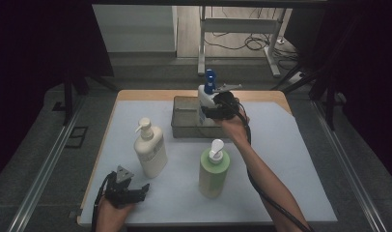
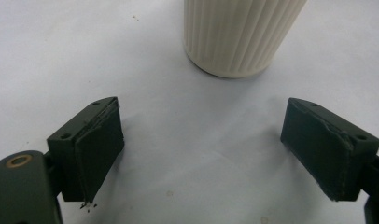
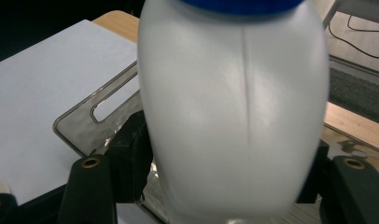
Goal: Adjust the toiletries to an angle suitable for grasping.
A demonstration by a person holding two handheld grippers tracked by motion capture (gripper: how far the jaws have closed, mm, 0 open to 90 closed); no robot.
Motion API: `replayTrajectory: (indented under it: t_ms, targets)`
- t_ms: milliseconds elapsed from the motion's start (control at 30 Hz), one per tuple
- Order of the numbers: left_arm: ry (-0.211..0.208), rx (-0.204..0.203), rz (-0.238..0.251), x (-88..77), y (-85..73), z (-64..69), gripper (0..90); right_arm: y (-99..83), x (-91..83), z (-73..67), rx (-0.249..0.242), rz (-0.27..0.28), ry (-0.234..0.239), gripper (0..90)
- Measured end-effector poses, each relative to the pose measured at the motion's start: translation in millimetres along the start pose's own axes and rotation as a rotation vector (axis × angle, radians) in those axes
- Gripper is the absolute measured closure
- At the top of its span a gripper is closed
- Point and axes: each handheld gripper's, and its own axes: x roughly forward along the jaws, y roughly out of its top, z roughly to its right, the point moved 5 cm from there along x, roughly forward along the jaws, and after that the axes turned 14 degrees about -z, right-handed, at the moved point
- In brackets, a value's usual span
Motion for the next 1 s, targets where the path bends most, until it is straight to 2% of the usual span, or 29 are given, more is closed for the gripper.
replayTrajectory:
  t_ms: [200, 367, 467, 567, 800, 1000]
  targets:
    - [-0.002, -0.001, 0.0, 0.0, 0.0, 0.1, 12.7, -9.2, -5.8, 2.3, -0.002, -0.004, 0.025, 37.1]
    - [-0.002, 0.0, 0.0, 0.0, 0.0, 0.1, 12.7, -17.1, -10.0, 4.5, 0.019, -0.002, 0.05, 39.9]
    - [-0.002, -0.001, 0.0, 0.0, 0.0, 0.1, 12.7, -20.9, -11.2, 4.6, 0.014, -0.007, 0.056, 40.3]
    - [-0.002, -0.001, 0.0, 0.0, 0.0, 0.1, 12.6, -28.6, -13.2, 3.6, -0.012, -0.018, 0.052, 41.4]
    - [0.0, 0.0, 0.0, -0.1, 0.0, 0.1, 12.6, -41.3, -16.4, 5.9, -0.006, -0.03, 0.089, 45.7]
    - [0.0, -0.001, 0.0, -0.1, 0.0, 0.2, 12.7, -49.5, -20.9, 10.1, 0.001, -0.029, 0.091, 54.5]
